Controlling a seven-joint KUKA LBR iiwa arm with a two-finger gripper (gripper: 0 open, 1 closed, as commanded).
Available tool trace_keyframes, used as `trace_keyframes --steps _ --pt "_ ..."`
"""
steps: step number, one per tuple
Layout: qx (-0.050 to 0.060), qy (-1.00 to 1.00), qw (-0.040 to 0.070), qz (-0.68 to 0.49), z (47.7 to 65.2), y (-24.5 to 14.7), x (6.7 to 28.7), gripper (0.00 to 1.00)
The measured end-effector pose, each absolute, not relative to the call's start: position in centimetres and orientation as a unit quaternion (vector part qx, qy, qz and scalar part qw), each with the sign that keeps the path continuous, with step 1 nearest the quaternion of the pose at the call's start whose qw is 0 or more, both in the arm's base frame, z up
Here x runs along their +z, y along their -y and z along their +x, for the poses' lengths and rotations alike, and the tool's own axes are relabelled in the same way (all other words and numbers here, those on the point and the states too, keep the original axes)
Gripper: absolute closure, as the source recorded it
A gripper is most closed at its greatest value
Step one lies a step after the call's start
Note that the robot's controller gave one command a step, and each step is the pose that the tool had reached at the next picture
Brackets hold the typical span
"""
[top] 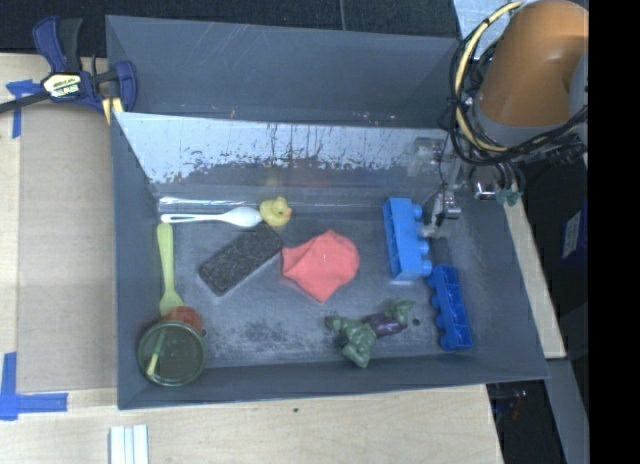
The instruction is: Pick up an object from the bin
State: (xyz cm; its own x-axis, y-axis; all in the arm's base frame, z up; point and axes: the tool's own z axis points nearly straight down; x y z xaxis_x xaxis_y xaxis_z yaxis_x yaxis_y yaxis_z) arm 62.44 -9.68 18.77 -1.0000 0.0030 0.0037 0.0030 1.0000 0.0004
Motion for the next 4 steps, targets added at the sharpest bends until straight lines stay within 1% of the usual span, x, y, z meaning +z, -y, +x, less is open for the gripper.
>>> trace_keyframes --steps 1,2,3,4 --pt "0.0 1.0 -0.002 0.0 62.6 9.6 19.2 0.0" --pt "0.001 0.998 -0.003 0.059 57.9 9.1 12.9 0.0" --pt "0.003 0.954 -0.006 0.299 60.3 10.4 12.2 0.0" --pt "0.001 0.945 -0.004 0.327 61.4 10.6 12.2 0.0"
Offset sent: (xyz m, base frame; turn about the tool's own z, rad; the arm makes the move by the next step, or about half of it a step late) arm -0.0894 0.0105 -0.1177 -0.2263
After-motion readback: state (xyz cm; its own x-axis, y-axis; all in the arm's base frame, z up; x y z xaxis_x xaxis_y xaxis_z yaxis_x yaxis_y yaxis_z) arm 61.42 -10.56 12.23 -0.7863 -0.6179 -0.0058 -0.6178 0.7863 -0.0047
